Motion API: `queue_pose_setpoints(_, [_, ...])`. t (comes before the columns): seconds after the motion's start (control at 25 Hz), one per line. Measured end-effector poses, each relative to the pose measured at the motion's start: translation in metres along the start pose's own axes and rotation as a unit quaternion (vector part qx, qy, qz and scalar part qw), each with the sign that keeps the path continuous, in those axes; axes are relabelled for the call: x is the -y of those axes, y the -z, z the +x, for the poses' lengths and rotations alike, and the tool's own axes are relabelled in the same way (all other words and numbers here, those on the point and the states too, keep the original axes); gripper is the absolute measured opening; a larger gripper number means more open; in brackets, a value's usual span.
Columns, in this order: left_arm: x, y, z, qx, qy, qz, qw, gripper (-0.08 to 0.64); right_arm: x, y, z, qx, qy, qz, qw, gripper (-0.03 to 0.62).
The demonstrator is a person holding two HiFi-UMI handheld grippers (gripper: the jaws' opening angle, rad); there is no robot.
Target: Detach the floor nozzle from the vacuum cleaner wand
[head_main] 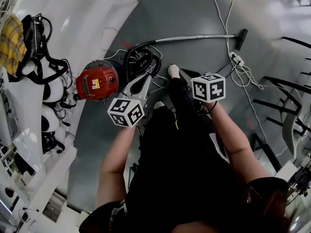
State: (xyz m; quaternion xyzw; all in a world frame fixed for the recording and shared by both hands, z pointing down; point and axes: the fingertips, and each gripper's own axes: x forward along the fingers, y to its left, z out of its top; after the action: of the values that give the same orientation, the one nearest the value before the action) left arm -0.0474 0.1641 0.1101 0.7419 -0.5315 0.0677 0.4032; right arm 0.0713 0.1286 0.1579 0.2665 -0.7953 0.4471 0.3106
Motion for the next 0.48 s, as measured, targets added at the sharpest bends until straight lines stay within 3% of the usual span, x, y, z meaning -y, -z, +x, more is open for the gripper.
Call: queue_pose_setpoints(0.48, [-0.024, 0.024, 0.125, -0.093, 0.020, 0.056, 0.9939, 0.011, 0.067, -0.037, 0.085, -0.045, -0.051, -0.036, 0.997, -0.003])
